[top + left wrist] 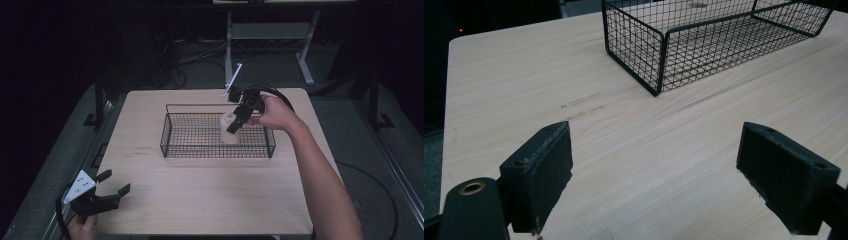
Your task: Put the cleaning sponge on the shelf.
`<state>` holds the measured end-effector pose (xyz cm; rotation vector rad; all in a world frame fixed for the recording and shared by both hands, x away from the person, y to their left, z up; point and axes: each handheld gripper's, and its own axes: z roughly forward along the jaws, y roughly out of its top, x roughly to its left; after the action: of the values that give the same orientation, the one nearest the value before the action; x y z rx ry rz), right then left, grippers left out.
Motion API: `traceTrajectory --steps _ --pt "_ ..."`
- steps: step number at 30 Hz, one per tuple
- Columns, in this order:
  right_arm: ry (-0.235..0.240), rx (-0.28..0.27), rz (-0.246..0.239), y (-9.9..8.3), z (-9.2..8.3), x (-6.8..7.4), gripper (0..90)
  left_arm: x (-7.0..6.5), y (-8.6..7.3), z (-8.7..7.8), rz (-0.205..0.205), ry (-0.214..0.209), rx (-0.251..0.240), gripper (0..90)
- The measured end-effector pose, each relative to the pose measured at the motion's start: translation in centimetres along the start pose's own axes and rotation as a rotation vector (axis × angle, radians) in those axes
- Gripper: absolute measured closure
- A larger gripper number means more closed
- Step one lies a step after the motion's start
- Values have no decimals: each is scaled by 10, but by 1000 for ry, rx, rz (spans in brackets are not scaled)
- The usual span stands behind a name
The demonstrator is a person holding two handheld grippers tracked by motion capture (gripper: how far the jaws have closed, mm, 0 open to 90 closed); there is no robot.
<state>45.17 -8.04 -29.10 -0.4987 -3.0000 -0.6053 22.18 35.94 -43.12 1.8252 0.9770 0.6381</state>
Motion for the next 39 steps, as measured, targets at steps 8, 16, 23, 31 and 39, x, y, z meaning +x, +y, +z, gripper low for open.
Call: traceTrajectory --steps 8,16,23,31,39 --pt "-2 0 17 -3 0 -6 287 -1 0 0 0 0 3 139" --pt "-10 -8 46 -6 1 -16 287 -1 0 0 1 -1 1 140" --pt "-19 -15 64 -8 2 -23 288 -1 0 1 -3 -2 1 139" --pt "-23 -14 81 -8 9 -31 288 -1 0 1 -2 -2 2 139" --pt "-24 -4 93 -7 19 -38 287 -1 0 1 -1 -3 1 139"
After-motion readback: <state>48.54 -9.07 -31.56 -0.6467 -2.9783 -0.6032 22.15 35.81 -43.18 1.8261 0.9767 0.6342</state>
